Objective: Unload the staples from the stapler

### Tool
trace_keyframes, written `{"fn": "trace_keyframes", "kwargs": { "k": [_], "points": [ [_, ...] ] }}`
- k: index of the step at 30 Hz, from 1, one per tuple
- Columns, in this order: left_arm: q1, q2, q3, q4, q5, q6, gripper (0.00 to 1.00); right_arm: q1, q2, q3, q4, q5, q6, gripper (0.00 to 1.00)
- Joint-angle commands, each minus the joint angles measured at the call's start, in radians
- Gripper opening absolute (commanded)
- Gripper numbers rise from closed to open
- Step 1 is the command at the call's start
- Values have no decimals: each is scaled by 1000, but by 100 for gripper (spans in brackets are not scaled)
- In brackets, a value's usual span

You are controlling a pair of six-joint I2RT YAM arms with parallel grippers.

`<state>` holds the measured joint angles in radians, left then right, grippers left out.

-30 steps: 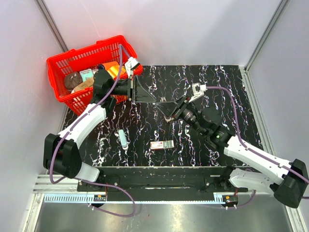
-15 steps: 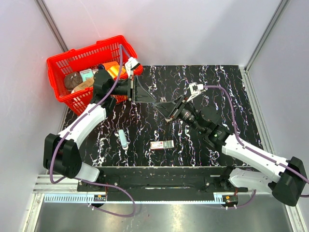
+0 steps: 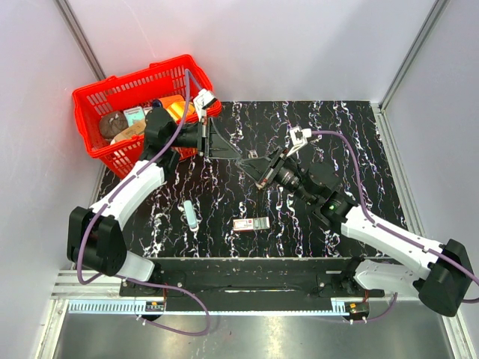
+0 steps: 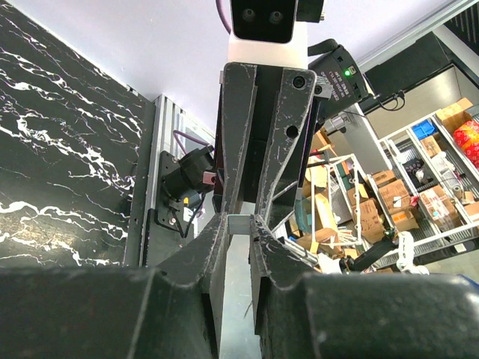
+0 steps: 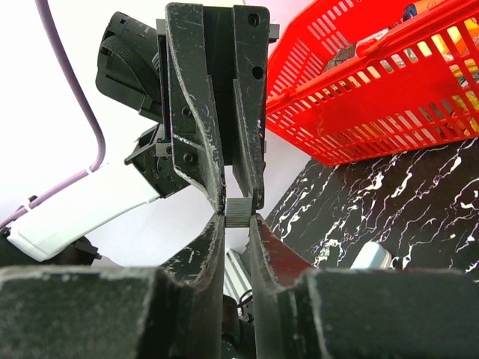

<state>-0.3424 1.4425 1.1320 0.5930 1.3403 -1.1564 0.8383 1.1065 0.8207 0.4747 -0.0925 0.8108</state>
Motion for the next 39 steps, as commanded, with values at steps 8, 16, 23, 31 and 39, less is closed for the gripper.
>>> {"fn": "trace_keyframes", "kwargs": {
  "k": [8,16,23,31,39],
  "points": [
    [22,-30,156,-573,-10,459,52,-11,-31,55,-123,-6,-62,15],
    [126,41,394,-1208,-272,1035,79,-11,-111,-14,-387,36,-107,14],
    [125,64,356,-1416,-604,1317,74,-10,-4,-32,-667,62,-95,6],
    [125,53,324,-1553,-759,1502,73,97,187,-20,-817,253,-67,3],
    [118,27,275,-1559,-764,1505,72,128,297,8,-837,347,-64,6]
  ]
}}
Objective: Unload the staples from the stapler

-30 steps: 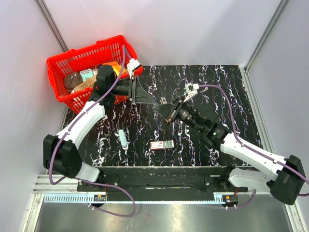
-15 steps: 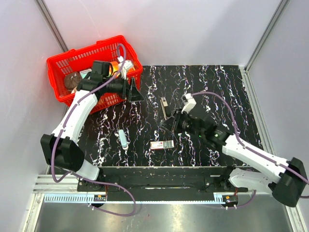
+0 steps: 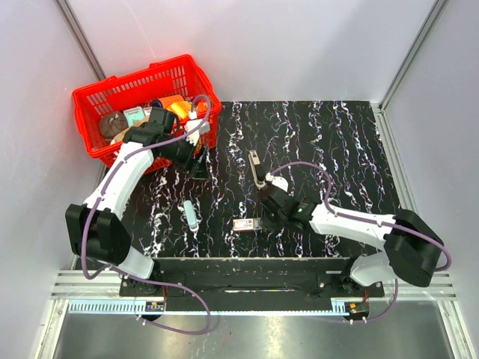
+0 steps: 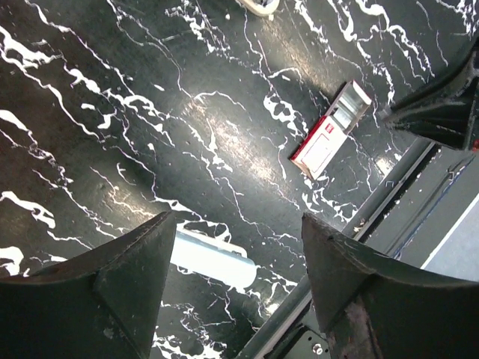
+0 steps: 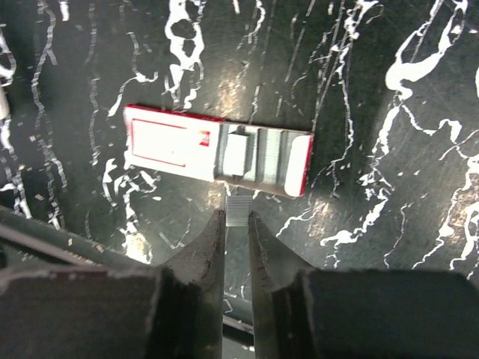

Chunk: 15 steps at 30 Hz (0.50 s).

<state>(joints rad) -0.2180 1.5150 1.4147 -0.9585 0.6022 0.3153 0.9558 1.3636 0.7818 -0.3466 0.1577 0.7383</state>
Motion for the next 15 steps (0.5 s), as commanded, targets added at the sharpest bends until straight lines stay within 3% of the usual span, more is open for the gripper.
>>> {"fn": "trace_keyframes", "kwargs": {
  "k": [1,15],
  "points": [
    [-11,-47,-10,-8,-27,31,72,9,46,53,-22,104,9,6],
    [-115,-75,-56,23,-105,7,71,11,167,135,-61,129,-51,9]
  ]
}}
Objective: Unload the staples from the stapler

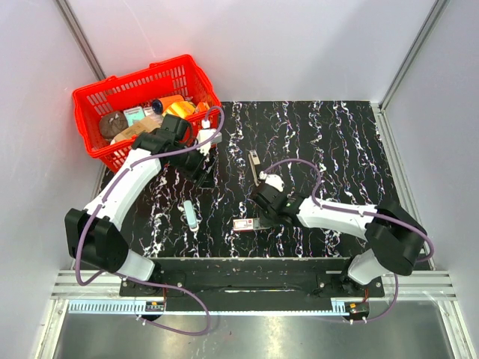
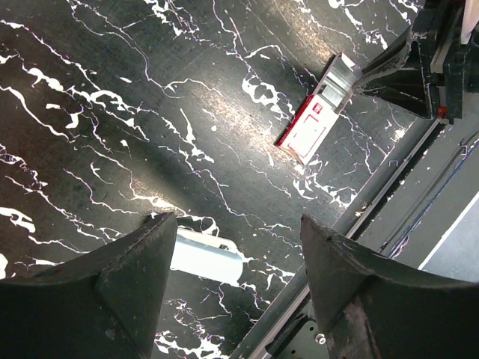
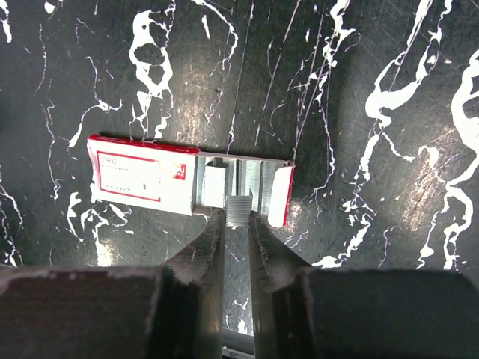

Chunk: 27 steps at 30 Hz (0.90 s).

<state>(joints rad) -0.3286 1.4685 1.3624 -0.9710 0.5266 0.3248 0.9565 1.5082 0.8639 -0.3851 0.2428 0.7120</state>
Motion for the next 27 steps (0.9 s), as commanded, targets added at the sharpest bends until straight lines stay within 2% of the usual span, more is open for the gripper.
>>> {"fn": "trace_keyframes", "kwargs": {
  "k": [1,27],
  "points": [
    [-3,-28,-2,34,-31,-4,71,8,29,57,-26,44,-26,9],
    [-35,-43,1,34,-50,-9,70,10,116,110,-89,30,-36,12]
  ]
}}
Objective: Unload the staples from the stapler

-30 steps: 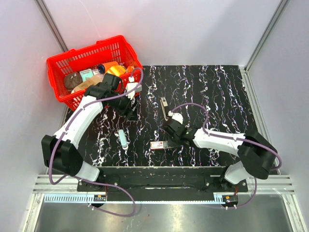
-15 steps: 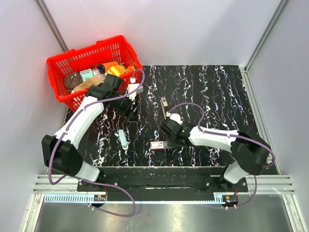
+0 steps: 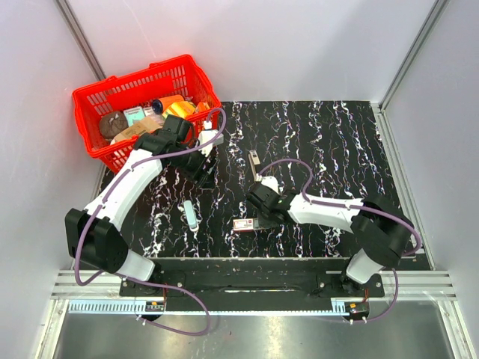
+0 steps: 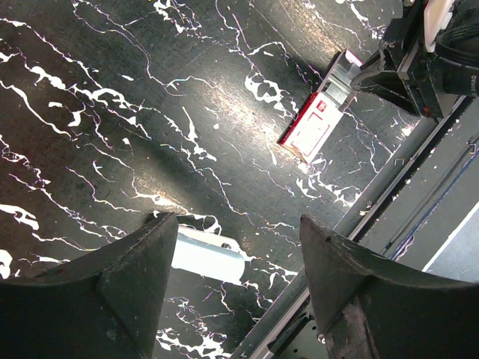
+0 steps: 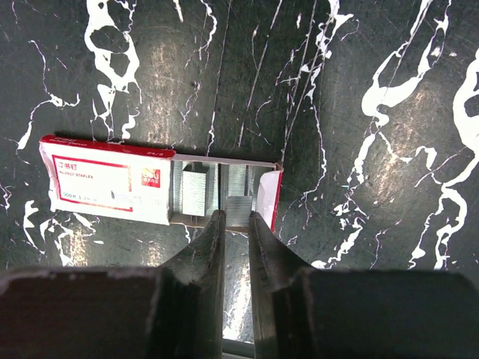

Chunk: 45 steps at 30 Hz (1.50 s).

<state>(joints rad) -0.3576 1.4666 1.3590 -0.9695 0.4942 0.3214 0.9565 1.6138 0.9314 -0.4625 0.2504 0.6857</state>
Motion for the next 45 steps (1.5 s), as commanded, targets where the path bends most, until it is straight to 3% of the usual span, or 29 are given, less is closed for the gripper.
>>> {"fn": "trace_keyframes", "kwargs": {
  "k": [1,20,28,36,45],
  "points": [
    [-6,-43,6,34,-17,-5,70,10,12,44,-13,26,-12,12],
    [-20,-55,11,32,-25,1,71,10,8,46,-13,26,-11,31],
    [-23,-51,11,34,-31,2,71,10,-51,47,-19,18,-11,31],
    [-52,-46,-33,60,-89,63,71,-24,-170,55,-54,81,-37,21],
    [-248,-28,-254,207,-301,174,68,-217,-195,-112,129,-224,-6,15]
  ]
}}
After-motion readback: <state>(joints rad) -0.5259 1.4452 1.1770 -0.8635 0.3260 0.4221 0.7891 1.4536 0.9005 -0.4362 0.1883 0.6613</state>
